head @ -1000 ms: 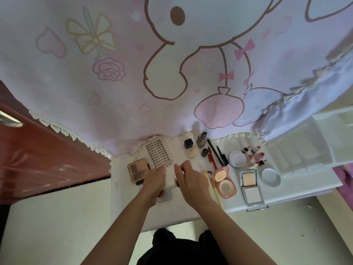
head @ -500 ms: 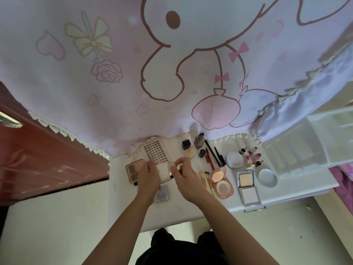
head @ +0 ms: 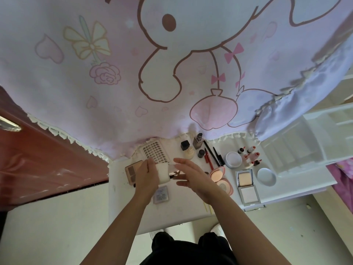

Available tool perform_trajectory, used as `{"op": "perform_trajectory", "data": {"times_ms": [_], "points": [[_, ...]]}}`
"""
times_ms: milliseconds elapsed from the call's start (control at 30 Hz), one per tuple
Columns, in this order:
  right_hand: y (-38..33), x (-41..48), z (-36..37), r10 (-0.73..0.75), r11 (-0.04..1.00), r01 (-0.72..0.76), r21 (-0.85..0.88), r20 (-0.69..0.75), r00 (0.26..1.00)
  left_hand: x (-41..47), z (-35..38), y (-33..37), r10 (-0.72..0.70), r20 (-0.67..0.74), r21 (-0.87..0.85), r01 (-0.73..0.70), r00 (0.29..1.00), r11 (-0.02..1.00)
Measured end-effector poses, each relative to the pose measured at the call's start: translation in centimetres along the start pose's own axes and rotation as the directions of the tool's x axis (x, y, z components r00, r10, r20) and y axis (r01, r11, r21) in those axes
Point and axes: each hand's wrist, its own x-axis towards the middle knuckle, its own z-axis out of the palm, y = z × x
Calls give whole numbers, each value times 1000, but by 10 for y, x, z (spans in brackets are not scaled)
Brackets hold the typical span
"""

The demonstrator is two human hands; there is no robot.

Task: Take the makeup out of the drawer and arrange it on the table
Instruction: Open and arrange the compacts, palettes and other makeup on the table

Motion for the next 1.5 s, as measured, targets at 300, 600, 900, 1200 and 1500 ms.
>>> {"op": "perform_trajectory", "data": {"times_ms": [300, 600, 900, 1200, 1500], "points": [[5, 2, -10, -143, 937, 116, -329, -59, 988, -7, 4, 8, -109, 112, -52, 116, 988, 992], [19, 11, -77, -172, 939, 6, -344, -452, 875, 16, 5, -26, -326, 462, -434, 531, 825, 728], [31, 54, -108, -231, 475, -163, -865, -301, 925, 23, 53, -45, -63, 214, -75, 80, 975, 994], [48, 103, -109, -203, 44, -195, -980, -200, 959, 44, 100, -65, 122, 257, 226, -182, 959, 957], [54, 115, -109, -166, 25, -197, -980, -199, 966, 49, 104, -76, 190, 327, 289, -289, 926, 912]]}}
